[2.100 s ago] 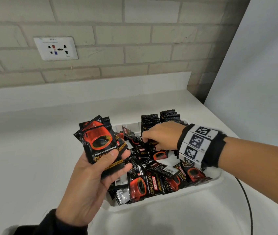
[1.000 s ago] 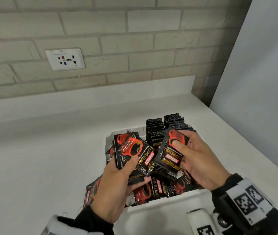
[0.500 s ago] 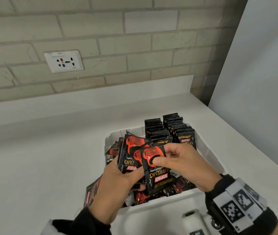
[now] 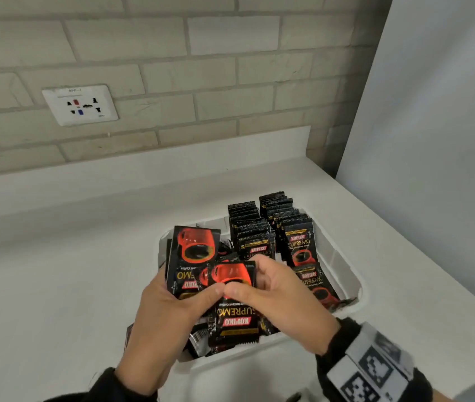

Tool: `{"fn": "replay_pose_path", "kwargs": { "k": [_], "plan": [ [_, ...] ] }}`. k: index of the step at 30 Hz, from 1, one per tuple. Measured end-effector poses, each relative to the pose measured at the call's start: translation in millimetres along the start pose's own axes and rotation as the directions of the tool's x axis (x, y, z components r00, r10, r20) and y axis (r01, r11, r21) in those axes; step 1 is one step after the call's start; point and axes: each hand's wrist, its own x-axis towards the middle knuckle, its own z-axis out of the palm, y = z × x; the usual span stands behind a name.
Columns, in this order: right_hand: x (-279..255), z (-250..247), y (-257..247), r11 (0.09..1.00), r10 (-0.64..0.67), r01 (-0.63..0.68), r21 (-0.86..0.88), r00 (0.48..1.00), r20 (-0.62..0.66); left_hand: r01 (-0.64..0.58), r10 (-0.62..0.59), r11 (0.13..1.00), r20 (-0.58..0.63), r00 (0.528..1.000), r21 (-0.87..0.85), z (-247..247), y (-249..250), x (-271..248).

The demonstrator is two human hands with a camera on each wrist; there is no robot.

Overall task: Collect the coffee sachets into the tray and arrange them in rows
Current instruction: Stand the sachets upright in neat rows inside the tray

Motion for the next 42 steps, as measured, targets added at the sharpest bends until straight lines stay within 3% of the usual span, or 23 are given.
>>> {"fn": "replay_pose_path", "kwargs": {
  "k": [6, 10, 13, 16, 18, 20, 22, 25, 28, 34, 37, 42],
  "plan": [
    [-9.7, 9.2, 1.9, 0.917, 0.038, -0.114, 0.382, 0.979, 0.202, -0.069, 0.024, 0.965, -0.175, 0.984, -0.252, -2.8, 4.3, -1.4],
    [-8.3, 7.1, -7.8, 0.811, -0.001, -0.058, 0.582, 0.995, 0.100, -0.087, 0.031, 0.926, -0.155, 0.987, -0.369, 8.6, 7.2, -5.1],
    [-6.7, -3.6, -13.9, 0.802, 0.008, 0.000, 0.598, 1.000, -0.012, -0.093, 0.048, 0.921, -0.126, 0.991, -0.378, 12.6, 6.3, -6.7],
    [-6.6, -28.9, -26.7, 0.898, -0.045, 0.094, 0.429, 0.991, -0.122, -0.069, 0.023, 0.927, -0.128, 0.992, -0.370, 7.5, 0.3, -5.7],
    [-3.2, -56.8, -36.6, 0.977, -0.095, 0.129, 0.168, 0.976, -0.199, -0.056, 0.009, 0.928, -0.130, 0.992, -0.369, 3.8, 0.7, -6.1],
    [4.0, -89.2, -43.5, 0.972, -0.178, 0.142, -0.185, 0.965, -0.191, -0.054, 0.001, 0.926, -0.140, 0.990, -0.375, 1.0, 1.8, -6.9],
    [15.2, -115.5, -44.2, 0.841, -0.222, 0.145, -0.521, 0.971, -0.088, -0.045, -0.023, 0.902, -0.151, 0.988, -0.429, 0.3, 3.4, -7.3],
    [34.2, -134.1, -32.0, 0.527, -0.104, 0.099, -0.844, 0.993, 0.052, -0.010, -0.072, 0.888, -0.160, 0.985, -0.459, 2.2, 5.0, -7.2],
    [48.8, -131.4, -22.7, 0.312, 0.036, 0.060, -0.948, 0.996, 0.075, 0.022, -0.105, 0.873, -0.144, 0.984, -0.488, 3.4, 7.1, -6.1],
    [64.2, -113.0, -15.3, 0.048, 0.104, 0.101, -0.994, 0.989, 0.105, 0.034, -0.131, 0.878, -0.171, 0.976, -0.478, -4.0, 6.5, -5.7],
    [68.5, -107.8, -10.9, -0.007, 0.174, 0.139, -0.990, 0.975, 0.136, 0.033, -0.132, 0.877, -0.173, 0.976, -0.479, -4.2, 5.9, -4.7],
    [78.7, -108.1, -13.0, 0.043, 0.265, 0.147, -0.988, 0.952, 0.153, 0.058, -0.127, 0.894, -0.126, 0.984, -0.445, -0.3, 6.7, -4.1]
  ]
}}
